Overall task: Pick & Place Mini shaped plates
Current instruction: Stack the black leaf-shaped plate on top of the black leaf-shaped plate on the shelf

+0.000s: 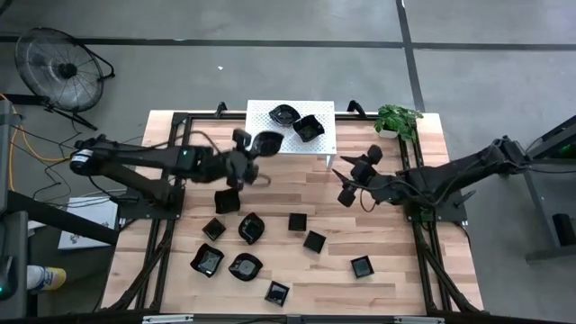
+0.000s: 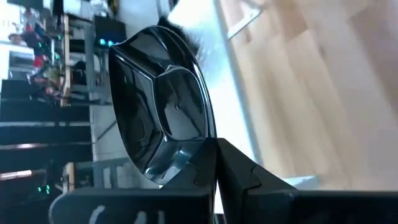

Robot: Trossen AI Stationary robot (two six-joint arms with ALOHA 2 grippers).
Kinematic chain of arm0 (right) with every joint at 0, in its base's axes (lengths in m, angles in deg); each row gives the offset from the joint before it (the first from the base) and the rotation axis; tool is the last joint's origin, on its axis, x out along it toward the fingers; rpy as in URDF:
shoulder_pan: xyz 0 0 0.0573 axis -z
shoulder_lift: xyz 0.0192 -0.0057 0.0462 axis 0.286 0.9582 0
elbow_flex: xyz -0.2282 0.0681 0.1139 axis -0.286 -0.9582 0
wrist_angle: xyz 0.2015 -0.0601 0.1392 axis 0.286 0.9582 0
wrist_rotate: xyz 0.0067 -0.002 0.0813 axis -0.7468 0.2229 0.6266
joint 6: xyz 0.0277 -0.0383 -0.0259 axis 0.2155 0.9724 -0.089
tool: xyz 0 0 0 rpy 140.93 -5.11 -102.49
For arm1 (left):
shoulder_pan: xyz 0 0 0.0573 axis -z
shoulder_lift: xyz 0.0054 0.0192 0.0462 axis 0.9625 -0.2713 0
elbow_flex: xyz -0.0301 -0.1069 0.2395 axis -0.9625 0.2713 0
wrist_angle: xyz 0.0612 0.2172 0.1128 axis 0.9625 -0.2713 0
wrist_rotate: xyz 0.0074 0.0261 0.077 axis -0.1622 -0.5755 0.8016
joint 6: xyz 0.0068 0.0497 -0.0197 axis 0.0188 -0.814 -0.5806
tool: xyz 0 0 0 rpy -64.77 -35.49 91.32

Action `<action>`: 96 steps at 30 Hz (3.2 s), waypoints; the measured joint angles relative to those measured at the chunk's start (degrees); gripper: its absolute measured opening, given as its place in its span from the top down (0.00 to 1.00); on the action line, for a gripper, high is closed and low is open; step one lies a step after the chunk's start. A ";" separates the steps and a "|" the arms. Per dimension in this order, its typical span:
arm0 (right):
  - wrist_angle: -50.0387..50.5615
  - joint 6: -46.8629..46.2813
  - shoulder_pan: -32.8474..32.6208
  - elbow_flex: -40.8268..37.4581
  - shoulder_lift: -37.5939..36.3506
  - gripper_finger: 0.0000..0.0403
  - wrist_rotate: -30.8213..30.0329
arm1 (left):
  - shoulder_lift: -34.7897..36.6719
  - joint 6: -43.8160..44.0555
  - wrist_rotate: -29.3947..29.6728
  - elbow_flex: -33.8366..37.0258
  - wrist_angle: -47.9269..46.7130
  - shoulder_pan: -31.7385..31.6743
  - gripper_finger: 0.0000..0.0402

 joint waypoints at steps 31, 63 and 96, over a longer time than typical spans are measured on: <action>3.76 -5.32 2.62 0.02 0.98 0.48 5.81 | -12.51 -23.39 -32.16 -7.22 16.66 -31.31 1.00; 6.66 -7.88 2.62 0.07 0.98 0.48 5.88 | -26.59 -17.99 -25.88 -18.62 4.39 -31.29 1.00; 6.66 -7.88 2.62 0.05 0.98 0.48 8.26 | -26.57 -17.80 -23.81 -18.58 5.53 -31.29 0.77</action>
